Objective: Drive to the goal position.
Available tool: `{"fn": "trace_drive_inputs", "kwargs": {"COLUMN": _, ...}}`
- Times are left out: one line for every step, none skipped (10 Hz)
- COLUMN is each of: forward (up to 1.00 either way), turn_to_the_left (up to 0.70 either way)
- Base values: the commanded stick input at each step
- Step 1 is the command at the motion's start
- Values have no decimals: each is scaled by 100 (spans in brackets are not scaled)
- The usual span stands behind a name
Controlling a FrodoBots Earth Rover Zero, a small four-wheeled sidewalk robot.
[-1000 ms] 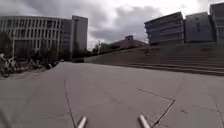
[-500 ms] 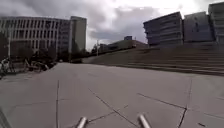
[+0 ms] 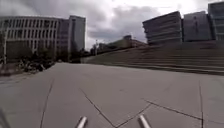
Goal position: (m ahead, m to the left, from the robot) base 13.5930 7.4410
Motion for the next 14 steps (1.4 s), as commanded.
{"fn": "trace_drive_inputs", "kwargs": {"forward": 70, "turn_to_the_left": 0}}
{"fn": "trace_drive_inputs", "kwargs": {"forward": 70, "turn_to_the_left": 0}}
{"fn": "trace_drive_inputs", "kwargs": {"forward": 70, "turn_to_the_left": 0}}
{"fn": "trace_drive_inputs", "kwargs": {"forward": 70, "turn_to_the_left": 0}}
{"fn": "trace_drive_inputs", "kwargs": {"forward": 70, "turn_to_the_left": 0}}
{"fn": "trace_drive_inputs", "kwargs": {"forward": 70, "turn_to_the_left": 0}}
{"fn": "trace_drive_inputs", "kwargs": {"forward": 70, "turn_to_the_left": 0}}
{"fn": "trace_drive_inputs", "kwargs": {"forward": 70, "turn_to_the_left": 0}}
{"fn": "trace_drive_inputs", "kwargs": {"forward": 70, "turn_to_the_left": 0}}
{"fn": "trace_drive_inputs", "kwargs": {"forward": 70, "turn_to_the_left": 0}}
{"fn": "trace_drive_inputs", "kwargs": {"forward": 70, "turn_to_the_left": 0}}
{"fn": "trace_drive_inputs", "kwargs": {"forward": 70, "turn_to_the_left": 0}}
{"fn": "trace_drive_inputs", "kwargs": {"forward": 70, "turn_to_the_left": 0}}
{"fn": "trace_drive_inputs", "kwargs": {"forward": 70, "turn_to_the_left": 0}}
